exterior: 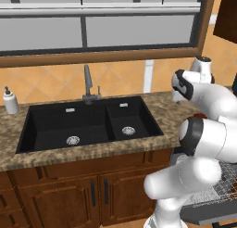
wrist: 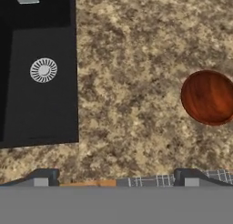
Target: Pick up the cup and bowl from the counter, place them in the dishwasher, and close the dishwasher door.
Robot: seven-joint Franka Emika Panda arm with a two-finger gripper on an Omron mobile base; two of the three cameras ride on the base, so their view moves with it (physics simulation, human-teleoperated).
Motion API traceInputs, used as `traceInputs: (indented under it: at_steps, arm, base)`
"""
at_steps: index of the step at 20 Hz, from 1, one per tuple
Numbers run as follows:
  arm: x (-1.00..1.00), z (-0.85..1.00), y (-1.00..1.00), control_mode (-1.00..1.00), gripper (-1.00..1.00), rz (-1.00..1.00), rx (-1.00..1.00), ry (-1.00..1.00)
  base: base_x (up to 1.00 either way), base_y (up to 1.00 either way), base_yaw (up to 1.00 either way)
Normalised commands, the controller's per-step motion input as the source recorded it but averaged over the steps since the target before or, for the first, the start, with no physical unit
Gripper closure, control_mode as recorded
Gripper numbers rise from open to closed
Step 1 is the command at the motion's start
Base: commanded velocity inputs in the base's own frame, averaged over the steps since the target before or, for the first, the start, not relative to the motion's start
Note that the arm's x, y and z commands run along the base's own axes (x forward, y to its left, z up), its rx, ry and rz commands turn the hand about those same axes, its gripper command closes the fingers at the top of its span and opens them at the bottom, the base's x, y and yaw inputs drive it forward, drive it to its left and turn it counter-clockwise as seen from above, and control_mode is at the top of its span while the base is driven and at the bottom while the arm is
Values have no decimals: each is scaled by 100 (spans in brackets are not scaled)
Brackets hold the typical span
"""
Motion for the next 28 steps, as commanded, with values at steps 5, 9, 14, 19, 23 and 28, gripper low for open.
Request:
traceInputs:
  at_steps: [5, 9, 14, 19, 23, 28]
  arm:
    - [33, -5, -7, -100, -100, 0, 2, 7]
    - [27, -55, -23, -100, -100, 0, 0, 5]
    - [18, -66, -41, -100, -100, 2, -2, 1]
    - [25, -27, -58, -100, -100, 0, 1, 0]
    - [38, -7, -84, -100, -100, 0, 4, 0]
    - [13, -2, -50, -100, -100, 0, 1, 4]
  base:
    - [0, 0, 0]
    - [0, 0, 0]
    - [0, 0, 0]
    - [0, 0, 0]
    - [0, 0, 0]
    - [0, 0, 0]
